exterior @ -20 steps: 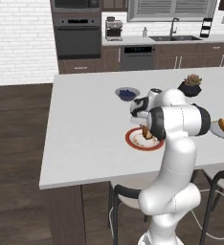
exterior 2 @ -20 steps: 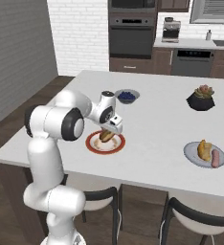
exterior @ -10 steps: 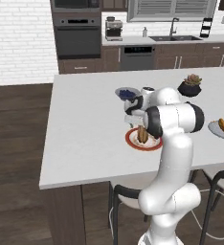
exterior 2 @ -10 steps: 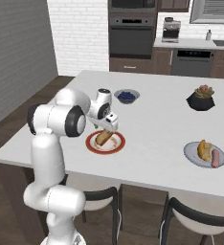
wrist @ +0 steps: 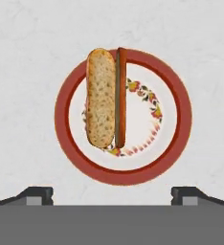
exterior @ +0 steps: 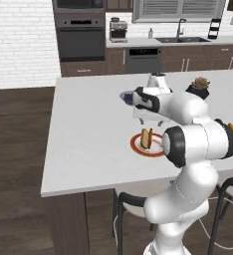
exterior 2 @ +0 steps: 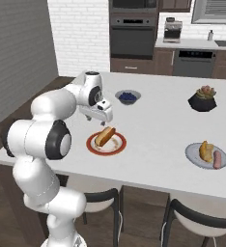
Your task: Place one bun and one sausage from the bowl on each plate.
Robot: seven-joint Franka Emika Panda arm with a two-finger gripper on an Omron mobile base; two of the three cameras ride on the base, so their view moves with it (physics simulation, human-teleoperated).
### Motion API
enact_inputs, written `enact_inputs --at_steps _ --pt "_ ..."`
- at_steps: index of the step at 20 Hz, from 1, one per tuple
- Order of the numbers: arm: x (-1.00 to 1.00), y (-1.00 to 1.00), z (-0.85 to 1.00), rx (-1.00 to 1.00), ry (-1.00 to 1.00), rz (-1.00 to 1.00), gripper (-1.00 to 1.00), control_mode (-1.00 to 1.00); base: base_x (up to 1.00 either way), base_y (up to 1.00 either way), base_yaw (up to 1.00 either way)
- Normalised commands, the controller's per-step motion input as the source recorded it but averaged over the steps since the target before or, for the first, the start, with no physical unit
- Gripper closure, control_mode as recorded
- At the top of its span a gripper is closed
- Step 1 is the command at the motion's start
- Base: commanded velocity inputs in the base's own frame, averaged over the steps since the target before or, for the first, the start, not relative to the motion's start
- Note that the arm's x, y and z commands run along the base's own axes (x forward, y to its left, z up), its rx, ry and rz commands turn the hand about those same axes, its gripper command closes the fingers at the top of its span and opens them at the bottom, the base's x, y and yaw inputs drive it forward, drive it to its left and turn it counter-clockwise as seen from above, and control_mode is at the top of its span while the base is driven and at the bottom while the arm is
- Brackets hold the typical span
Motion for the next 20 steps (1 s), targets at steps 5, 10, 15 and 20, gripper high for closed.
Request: enact_inputs --at_steps 5,10,15,20 --pt "-1.00 0.23 0.14 -0.31 -0.10 0.12 -1.00 -1.00 0.00 0.00 0.00" --pt "-0.75 0.00 0.00 -0.03 -0.14 0.08 -1.00 -1.00 0.00 0.00 0.00" --pt "0.00 0.00 0.00 0.00 0.00 0.00 -1.00 1.00 -0.70 -0.80 0.03" --pt "0.00 0.00 0.00 0.00 0.00 0.00 -1.00 1.00 -0.65 -1.00 0.01"
